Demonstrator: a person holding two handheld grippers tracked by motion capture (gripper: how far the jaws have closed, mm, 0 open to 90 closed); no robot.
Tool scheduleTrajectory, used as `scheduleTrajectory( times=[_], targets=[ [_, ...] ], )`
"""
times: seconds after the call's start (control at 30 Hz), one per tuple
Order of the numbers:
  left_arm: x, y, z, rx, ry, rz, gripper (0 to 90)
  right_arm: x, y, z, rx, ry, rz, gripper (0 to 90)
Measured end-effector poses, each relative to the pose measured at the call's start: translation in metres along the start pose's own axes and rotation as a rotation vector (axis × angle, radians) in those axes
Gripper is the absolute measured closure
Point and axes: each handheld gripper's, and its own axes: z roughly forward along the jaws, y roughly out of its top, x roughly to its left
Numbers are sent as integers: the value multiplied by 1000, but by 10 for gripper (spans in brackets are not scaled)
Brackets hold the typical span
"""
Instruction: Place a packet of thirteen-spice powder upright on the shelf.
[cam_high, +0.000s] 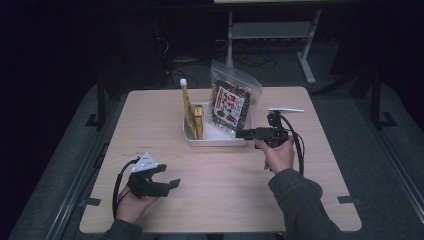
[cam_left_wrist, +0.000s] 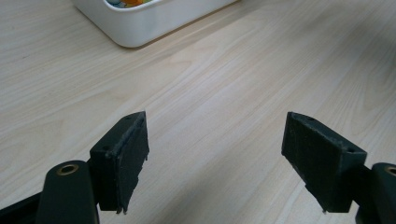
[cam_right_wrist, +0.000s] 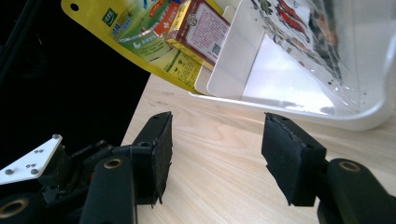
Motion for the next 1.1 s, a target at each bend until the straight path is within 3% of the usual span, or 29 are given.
scheduleTrajectory(
  times=[1.1],
  targets=[
    [1, -1, 1, 9, -2, -1, 225, -30, -29, -30, 10, 2, 5, 407]
  ],
)
